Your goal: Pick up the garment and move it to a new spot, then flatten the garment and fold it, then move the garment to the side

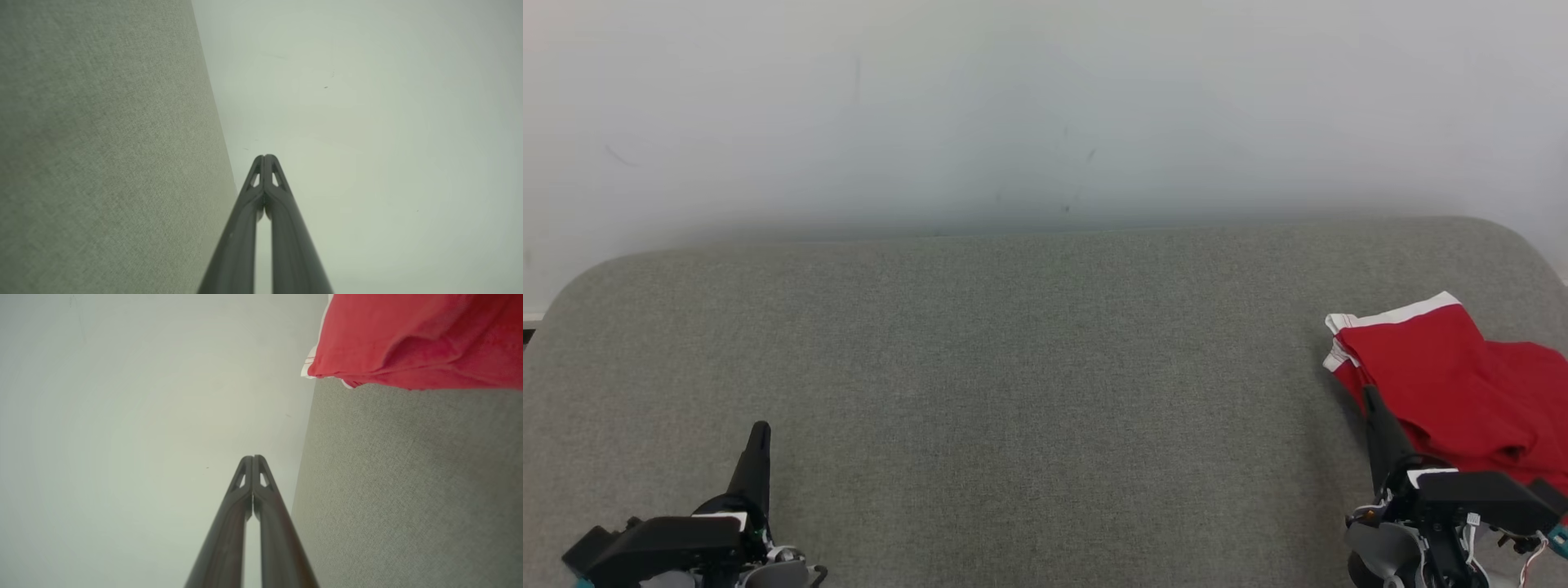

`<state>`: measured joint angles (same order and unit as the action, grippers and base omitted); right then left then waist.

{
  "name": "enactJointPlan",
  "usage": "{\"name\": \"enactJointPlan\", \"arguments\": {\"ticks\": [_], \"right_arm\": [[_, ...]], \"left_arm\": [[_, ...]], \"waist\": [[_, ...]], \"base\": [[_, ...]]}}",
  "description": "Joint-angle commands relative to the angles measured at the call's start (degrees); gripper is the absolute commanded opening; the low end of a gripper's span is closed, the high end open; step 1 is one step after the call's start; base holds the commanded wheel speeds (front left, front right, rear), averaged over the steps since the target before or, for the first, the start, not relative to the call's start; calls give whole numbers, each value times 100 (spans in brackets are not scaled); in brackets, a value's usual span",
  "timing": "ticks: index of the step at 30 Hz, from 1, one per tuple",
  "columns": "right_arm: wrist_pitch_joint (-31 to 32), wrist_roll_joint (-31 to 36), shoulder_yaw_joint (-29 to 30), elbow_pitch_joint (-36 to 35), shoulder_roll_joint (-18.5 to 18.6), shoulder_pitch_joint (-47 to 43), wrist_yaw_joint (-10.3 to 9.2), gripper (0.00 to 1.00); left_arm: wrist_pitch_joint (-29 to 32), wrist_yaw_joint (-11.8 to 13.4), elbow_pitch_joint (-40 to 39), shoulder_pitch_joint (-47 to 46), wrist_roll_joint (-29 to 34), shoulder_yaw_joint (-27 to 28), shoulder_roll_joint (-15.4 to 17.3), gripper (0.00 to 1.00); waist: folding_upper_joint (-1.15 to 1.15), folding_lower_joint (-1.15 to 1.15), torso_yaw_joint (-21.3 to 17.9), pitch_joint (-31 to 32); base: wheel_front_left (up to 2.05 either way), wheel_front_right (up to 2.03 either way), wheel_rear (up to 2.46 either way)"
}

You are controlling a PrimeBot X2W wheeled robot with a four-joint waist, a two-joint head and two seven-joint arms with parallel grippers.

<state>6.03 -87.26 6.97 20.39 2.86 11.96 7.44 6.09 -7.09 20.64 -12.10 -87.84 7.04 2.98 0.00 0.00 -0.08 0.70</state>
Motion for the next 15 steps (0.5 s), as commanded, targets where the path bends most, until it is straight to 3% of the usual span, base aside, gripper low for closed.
{"name": "enactJointPlan", "arguments": {"ticks": [1,15], "right_arm": [[21,-129,20,10,3,95,8,0],[63,-435,56,60,3,168,8,0]], "left_arm": [[28,-12,8,-123,-86,23,-8,0],[113,-10,34,-192,-359,57,-16,0]], "waist": [[0,0,1,-9],[0,0,7,-68]], "base": [[0,0,0],[0,0,0]]}}
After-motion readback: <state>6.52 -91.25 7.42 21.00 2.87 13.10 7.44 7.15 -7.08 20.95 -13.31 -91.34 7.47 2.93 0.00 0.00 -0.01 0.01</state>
